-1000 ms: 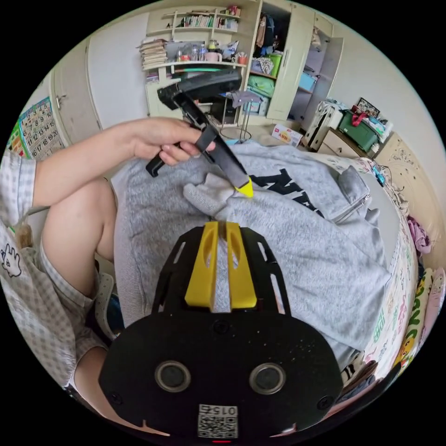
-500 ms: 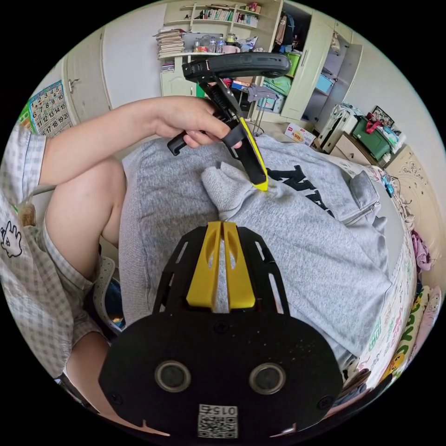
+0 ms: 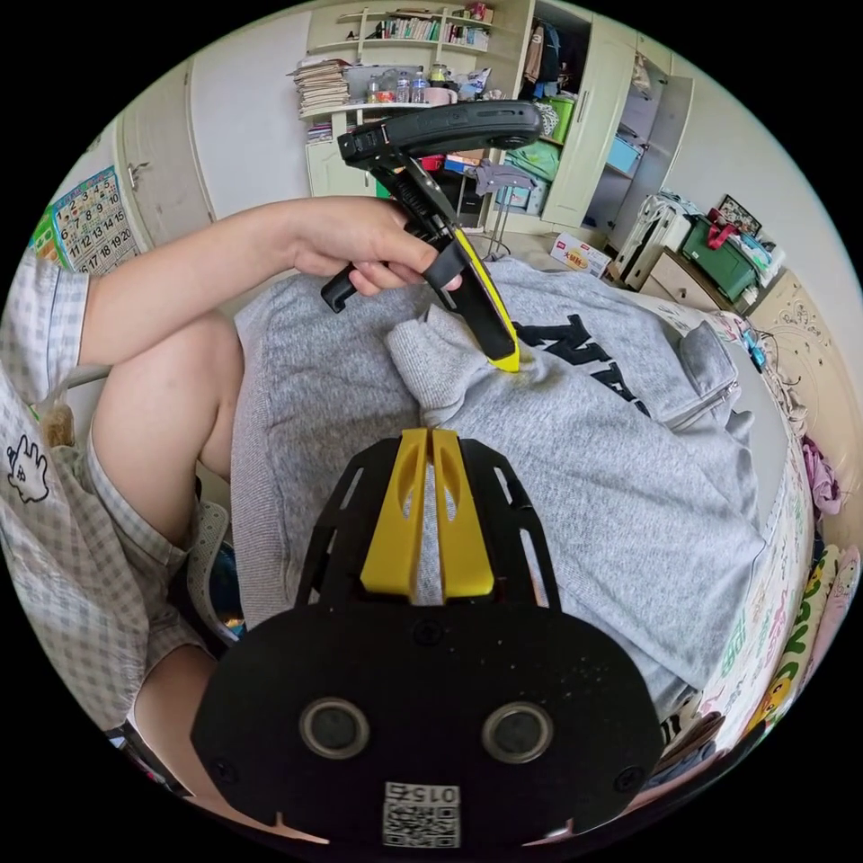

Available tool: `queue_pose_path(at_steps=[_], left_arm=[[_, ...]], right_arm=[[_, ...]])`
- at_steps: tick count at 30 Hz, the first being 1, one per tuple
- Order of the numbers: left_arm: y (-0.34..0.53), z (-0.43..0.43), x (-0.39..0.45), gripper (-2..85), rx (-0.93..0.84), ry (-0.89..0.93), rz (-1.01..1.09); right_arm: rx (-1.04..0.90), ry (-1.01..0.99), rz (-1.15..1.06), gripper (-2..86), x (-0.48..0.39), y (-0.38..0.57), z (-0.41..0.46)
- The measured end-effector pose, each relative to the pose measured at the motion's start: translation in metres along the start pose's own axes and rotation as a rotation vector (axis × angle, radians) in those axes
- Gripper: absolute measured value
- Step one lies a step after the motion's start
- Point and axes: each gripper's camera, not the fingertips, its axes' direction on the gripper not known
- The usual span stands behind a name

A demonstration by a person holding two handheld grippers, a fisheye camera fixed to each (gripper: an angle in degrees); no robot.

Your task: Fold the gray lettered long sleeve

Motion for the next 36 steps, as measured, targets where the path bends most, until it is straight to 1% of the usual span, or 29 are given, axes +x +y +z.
queue_pose_path(at_steps=[7, 10, 13, 16, 23, 27, 30, 32, 33, 34, 35, 36], left_arm=[[-0.01, -0.03, 0.006, 0.1, -0.001, 0.026, -0.007], [-0.017, -0.044, 0.007, 0.1, -0.014, 0.032, -0.006], [-0.024, -0.059, 0.005, 0.1, -0.015, 0.044, -0.015], [-0.028, -0.075, 0.004, 0.2, -0.006, 0.041, -0.018], [-0.04, -0.12, -0.003, 0.1, 0.027, 0.012, -0.012], [-0.051, -0.144, -0.017, 0.0, 0.024, 0.026, -0.008], [-0.062, -0.166, -0.037, 0.1, 0.022, 0.074, 0.008], [-0.069, -0.191, -0.067, 0.2, 0.038, 0.171, -0.021], [-0.07, -0.2, -0.076, 0.2, 0.054, 0.205, -0.03], [-0.068, -0.221, -0.096, 0.2, 0.112, 0.27, -0.055], [-0.062, -0.247, -0.121, 0.2, 0.204, 0.308, -0.099], [-0.057, -0.26, -0.135, 0.2, 0.256, 0.32, -0.127]], right_arm=[[-0.003, 0.064, -0.02, -0.8, -0.009, 0.017, 0.009], [-0.005, 0.148, -0.054, -0.8, -0.022, 0.023, 0.013], [-0.012, 0.274, -0.106, -0.8, -0.041, 0.031, 0.02], [-0.014, 0.303, -0.117, -0.8, -0.042, 0.034, 0.02], [-0.013, 0.163, -0.037, -0.8, 0.008, 0.036, 0.003], [-0.01, 0.073, 0.005, -0.8, 0.04, 0.036, -0.01], [-0.003, 0.012, 0.028, -0.7, 0.063, 0.036, -0.021], [0.001, -0.065, 0.058, -0.7, 0.084, 0.038, -0.031], [0.014, -0.138, 0.089, -0.6, 0.103, 0.04, -0.041], [0.025, -0.174, 0.104, -0.6, 0.113, 0.041, -0.047], [0.067, -0.233, 0.135, -0.6, 0.131, 0.045, -0.064], [0.13, -0.266, 0.165, -0.7, 0.146, 0.05, -0.082]])
